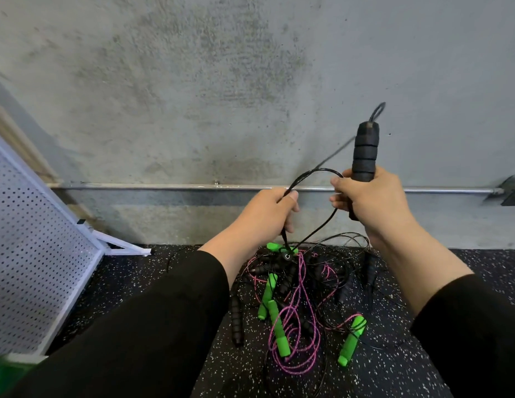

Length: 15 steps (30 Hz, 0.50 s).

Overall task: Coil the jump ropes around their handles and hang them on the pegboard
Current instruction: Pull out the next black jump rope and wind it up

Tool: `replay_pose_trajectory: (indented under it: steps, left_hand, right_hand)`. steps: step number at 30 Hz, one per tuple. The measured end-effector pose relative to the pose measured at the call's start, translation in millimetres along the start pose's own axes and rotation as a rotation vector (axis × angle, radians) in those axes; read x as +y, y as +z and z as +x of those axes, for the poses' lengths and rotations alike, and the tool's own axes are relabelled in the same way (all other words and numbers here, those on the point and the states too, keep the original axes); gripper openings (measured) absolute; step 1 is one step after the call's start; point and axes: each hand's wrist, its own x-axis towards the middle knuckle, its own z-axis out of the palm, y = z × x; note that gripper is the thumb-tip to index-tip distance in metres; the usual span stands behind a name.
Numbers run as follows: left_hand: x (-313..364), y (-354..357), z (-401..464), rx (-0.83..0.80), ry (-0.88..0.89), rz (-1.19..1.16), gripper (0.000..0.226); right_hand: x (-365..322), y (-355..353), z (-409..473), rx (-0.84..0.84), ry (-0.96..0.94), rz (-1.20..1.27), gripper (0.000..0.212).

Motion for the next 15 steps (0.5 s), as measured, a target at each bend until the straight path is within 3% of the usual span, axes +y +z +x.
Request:
replay_pose_trajectory:
  steps: [3, 7, 15]
  left_hand:
    - [-2.1, -0.3, 3.7, 0.009, -0.022, -0.009, 0.024]
    - [-1.2, -5.5, 10.3, 0.182, 0.137, 0.033, 0.024]
    - [10.7, -23.2, 7.2, 0.376, 0.302, -0.074, 0.023]
  right_hand:
    - [1.3, -5.6, 3.1, 0.025, 0.012, -0.005, 0.019]
    - [2.2, -7.9, 5.0, 0.017, -0.011, -0.130, 0.015]
    - [7.3, -0.1, -2.8, -0.202, 0.026, -0.328, 0.014]
